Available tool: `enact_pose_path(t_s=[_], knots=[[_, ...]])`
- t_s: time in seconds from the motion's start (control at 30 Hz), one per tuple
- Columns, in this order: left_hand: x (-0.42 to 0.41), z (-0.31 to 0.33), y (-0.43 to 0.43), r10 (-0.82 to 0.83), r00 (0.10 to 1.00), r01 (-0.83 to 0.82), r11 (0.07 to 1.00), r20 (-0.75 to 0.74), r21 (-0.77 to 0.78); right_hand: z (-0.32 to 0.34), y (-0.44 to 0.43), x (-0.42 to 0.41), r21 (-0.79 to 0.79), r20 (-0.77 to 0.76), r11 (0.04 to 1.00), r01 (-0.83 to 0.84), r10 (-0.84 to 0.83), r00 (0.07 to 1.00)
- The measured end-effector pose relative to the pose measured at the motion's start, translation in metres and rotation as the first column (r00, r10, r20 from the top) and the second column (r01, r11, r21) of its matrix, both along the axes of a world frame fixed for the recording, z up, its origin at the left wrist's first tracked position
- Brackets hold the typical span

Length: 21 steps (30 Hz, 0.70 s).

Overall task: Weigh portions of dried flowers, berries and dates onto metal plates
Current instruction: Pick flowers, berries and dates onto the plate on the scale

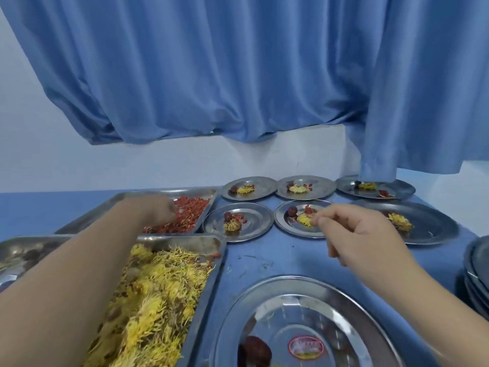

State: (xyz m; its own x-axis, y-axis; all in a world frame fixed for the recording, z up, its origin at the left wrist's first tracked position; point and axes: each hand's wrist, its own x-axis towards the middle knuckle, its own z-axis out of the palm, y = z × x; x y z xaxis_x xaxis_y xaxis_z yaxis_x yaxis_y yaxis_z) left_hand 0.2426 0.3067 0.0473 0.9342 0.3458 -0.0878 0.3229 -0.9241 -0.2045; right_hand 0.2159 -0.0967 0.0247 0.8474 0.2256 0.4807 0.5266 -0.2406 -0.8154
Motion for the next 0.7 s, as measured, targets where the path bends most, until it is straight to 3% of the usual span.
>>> enact_pose_path(t_s=[0.27,0.47,0.7], knots=[[0.033,-0.026,-0.013,0.11,0.988,-0.113,0.993,-0.111,-0.021,-0.005,-0.004,0.004,-0.005,-0.034,1.0,-0.007,0.007,0.999],[0.034,-0.03,-0.028,0.133,0.986,-0.135,0.991,-0.096,-0.015,-0.006,-0.002,0.002,-0.009,-0.029,1.0,-0.003,0.003,1.0],[0.032,-0.028,-0.019,0.105,0.993,-0.116,0.97,-0.061,-0.212,-0.007,-0.002,0.003,-0.001,-0.027,1.0,0.0,0.0,1.0]])
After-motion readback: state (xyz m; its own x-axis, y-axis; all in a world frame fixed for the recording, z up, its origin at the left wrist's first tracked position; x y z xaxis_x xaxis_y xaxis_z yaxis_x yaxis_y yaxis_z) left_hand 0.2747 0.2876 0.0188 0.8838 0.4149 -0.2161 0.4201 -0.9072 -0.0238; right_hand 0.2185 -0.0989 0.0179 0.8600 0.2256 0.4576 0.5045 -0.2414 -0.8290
